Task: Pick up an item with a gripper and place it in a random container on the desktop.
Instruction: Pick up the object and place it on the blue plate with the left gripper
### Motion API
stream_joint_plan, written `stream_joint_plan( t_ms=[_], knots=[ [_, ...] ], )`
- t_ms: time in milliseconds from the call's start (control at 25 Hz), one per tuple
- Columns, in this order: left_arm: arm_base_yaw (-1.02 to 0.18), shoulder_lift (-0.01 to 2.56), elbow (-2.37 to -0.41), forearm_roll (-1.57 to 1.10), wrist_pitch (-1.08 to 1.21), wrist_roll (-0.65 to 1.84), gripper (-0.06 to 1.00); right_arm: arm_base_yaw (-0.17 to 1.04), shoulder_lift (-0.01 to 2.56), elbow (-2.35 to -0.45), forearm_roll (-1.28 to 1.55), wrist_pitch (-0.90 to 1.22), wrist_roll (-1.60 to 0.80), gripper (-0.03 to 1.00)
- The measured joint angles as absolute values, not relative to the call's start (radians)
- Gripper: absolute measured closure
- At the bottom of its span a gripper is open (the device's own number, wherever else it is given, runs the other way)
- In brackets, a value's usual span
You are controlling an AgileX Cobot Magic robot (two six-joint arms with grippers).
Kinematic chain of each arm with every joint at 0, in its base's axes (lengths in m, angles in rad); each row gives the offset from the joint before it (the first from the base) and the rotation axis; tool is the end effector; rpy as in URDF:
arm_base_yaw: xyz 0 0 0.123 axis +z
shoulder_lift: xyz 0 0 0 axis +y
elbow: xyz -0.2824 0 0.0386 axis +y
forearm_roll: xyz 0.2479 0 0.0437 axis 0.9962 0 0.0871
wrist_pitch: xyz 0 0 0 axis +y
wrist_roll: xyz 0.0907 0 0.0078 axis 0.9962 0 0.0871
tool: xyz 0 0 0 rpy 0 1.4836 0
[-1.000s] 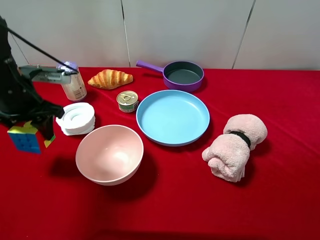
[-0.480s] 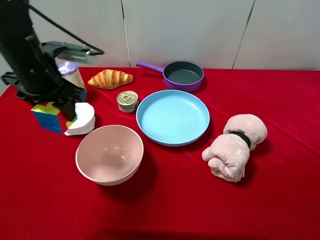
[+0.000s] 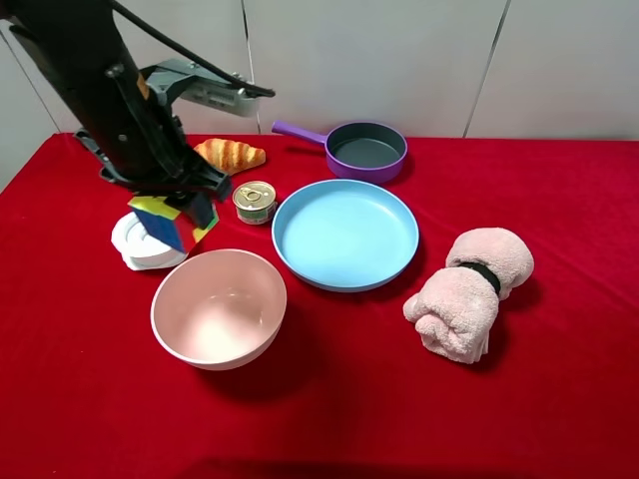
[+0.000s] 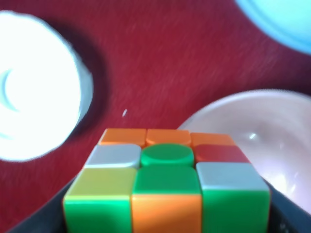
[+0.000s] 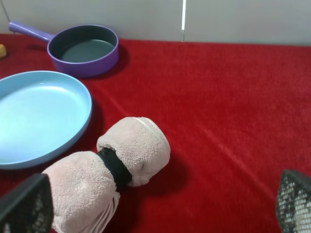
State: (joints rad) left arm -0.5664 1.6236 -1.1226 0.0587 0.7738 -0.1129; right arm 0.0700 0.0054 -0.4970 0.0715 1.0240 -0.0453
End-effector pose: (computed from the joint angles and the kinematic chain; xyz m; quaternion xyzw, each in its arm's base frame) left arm 0.2770 -0.1717 0.2379 0.2369 0.9524 -0.0407 0.1875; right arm -0.0027 0.0054 0.2795 -0.0493 0.8438 0.0423 0.5327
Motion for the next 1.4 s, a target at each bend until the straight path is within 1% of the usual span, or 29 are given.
stream_joint_plan(
  t_ms=[200,520,560,1160,1400],
  knots=[
    [-0.588,1.641,-1.141,0.059,0.715,-0.103,0.37,0.07,0.005,-0.497,0.072,1.024,-0.045,0.27],
    [-0.653,1.808,-1.318,0.06,0.708,-0.049,0.37,0.07,0.005,-0.497,0.072,1.024,-0.045,0.27],
    [-0.667,1.852,-1.384,0.06,0.711,-0.031,0.37,0.07,0.005,-0.497,0.072,1.024,-0.045,0.27],
    [-0.753,2.23,-1.953,0.006,0.891,0.132,0.37,0.07,0.005,-0.497,0.072,1.024,-0.045,0.27],
    [-0.766,2.351,-2.08,-0.018,0.927,0.165,0.37,0.07,0.005,-0.497,0.072,1.024,-0.044,0.27]
  ],
)
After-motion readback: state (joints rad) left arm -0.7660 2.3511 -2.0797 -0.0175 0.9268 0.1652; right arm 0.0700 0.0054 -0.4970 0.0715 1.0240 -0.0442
